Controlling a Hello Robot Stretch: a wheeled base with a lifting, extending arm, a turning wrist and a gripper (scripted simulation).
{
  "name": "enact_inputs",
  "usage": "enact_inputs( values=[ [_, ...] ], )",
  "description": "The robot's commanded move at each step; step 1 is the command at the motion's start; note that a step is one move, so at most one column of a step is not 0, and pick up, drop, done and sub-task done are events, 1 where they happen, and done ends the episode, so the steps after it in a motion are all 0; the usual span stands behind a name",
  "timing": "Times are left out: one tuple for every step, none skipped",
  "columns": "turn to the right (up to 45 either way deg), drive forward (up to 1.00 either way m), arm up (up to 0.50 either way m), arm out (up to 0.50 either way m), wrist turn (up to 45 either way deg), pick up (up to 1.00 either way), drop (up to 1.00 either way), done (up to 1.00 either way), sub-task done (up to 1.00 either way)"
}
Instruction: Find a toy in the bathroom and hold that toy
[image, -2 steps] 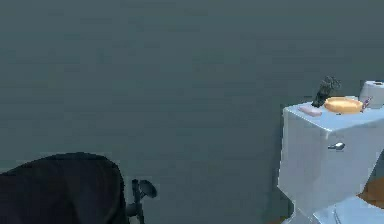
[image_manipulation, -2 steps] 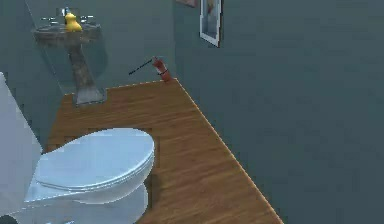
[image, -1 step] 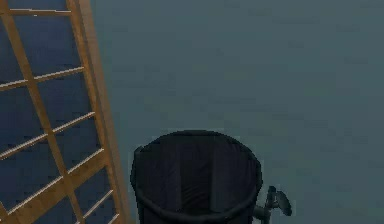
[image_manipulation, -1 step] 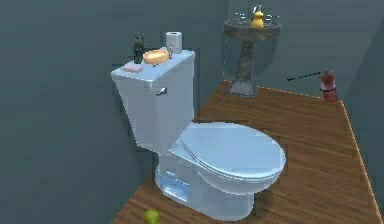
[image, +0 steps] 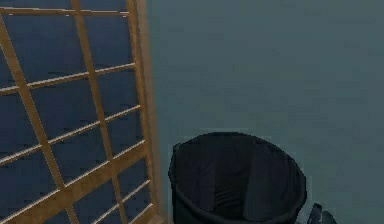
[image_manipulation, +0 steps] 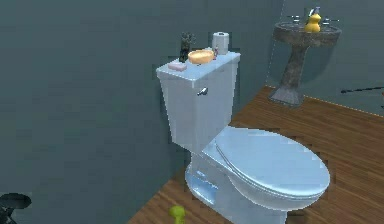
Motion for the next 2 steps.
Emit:
enact_inputs(
  values=[
    [0.0, 0.0, 0.12, 0.0, 0.0, 0.0, 0.0, 0.0, 0.0],
    [0.0, 0.0, 0.0, 0.44, 0.0, 0.0, 0.0, 0.0, 0.0]
  ],
)
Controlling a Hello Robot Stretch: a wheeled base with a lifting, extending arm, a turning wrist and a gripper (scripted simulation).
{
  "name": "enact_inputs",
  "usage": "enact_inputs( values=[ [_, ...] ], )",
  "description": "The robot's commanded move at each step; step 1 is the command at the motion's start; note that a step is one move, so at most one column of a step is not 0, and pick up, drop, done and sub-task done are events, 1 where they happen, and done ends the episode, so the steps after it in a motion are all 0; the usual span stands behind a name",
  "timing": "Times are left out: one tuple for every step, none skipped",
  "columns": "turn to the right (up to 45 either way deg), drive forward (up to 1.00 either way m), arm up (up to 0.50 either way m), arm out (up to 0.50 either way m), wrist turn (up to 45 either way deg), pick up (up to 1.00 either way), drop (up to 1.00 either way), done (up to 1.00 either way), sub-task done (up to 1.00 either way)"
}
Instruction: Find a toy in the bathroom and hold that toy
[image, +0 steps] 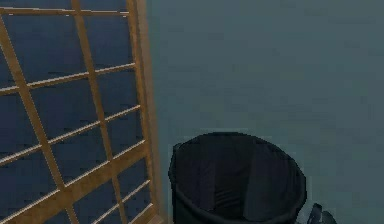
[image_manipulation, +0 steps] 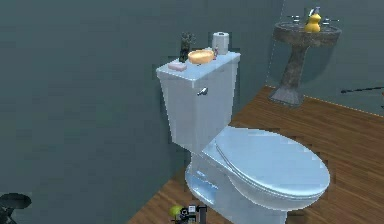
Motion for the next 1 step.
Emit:
enact_inputs(
  values=[
    [0.0, 0.0, 0.0, 0.0, 45.0, 0.0, 0.0, 0.0, 0.0]
  ],
)
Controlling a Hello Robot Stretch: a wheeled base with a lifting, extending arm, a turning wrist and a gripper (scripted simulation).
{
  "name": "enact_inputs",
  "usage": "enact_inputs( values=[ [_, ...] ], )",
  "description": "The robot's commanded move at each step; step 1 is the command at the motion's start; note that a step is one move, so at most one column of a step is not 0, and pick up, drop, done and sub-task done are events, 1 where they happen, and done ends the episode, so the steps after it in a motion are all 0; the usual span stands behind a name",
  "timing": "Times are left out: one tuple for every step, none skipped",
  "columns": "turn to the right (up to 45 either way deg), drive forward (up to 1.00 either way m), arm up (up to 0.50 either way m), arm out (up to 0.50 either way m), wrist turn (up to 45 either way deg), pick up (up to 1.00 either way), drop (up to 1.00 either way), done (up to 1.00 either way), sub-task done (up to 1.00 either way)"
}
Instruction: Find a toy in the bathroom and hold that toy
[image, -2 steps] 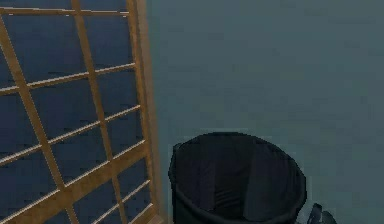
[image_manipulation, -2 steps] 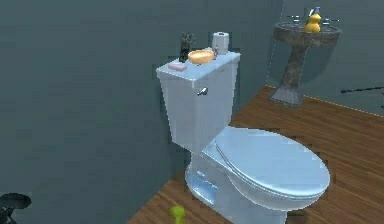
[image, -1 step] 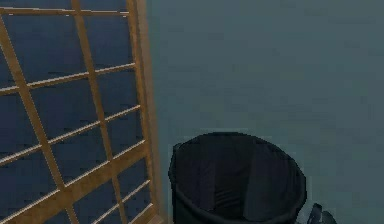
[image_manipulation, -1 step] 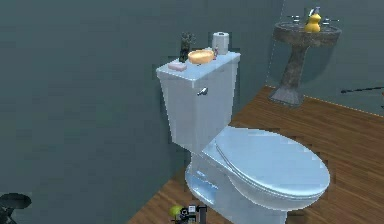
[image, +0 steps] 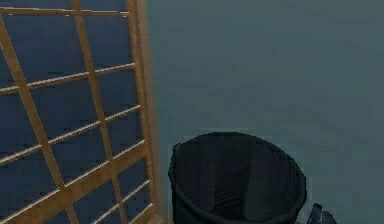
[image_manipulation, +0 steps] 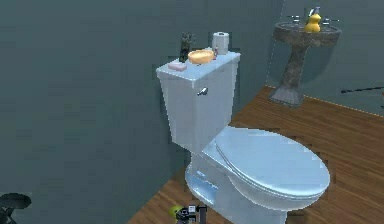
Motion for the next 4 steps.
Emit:
enact_inputs(
  values=[
    [0.0, 0.0, 0.0, 0.0, 45.0, 0.0, 0.0, 0.0, 0.0],
    [0.0, 0.0, 0.0, 0.0, 45.0, 0.0, 0.0, 0.0, 0.0],
    [0.0, 0.0, 0.0, 0.0, 27.0, 0.0, 0.0, 0.0, 0.0],
    [0.0, 0.0, -0.3, 0.0, 0.0, 0.0, 0.0, 0.0, 0.0]
  ],
)
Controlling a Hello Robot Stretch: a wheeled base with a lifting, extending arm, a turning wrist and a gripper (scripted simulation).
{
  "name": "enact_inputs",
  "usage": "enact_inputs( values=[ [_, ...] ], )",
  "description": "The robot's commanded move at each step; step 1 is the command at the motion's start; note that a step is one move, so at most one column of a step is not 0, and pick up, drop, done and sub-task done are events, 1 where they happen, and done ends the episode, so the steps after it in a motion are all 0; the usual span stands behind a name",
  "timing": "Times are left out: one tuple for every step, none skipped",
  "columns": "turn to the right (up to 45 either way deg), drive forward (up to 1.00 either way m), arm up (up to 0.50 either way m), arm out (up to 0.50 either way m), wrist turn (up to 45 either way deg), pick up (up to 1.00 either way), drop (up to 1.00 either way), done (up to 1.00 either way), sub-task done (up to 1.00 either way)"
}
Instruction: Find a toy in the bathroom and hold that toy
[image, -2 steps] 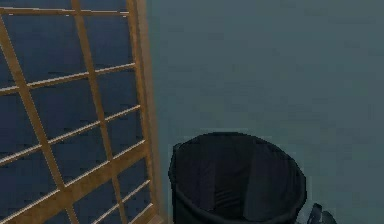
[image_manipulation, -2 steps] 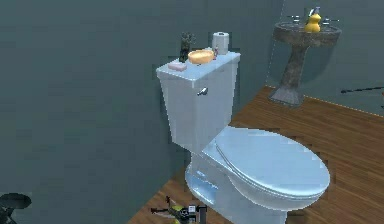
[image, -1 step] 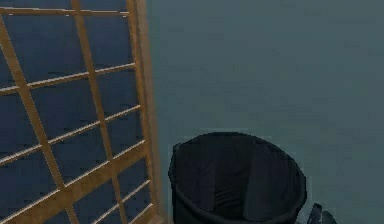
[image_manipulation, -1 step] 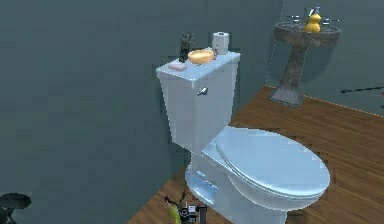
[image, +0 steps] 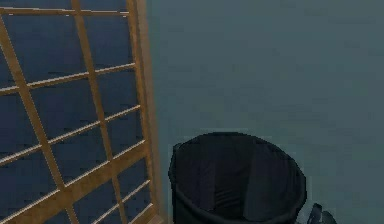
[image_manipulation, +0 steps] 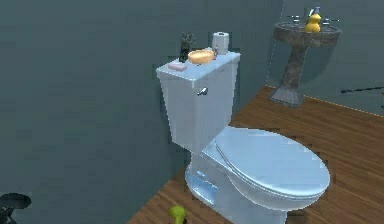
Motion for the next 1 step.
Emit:
enact_inputs(
  values=[
    [0.0, 0.0, 0.0, 0.0, 0.0, 1.0, 0.0, 0.0, 0.0]
  ],
)
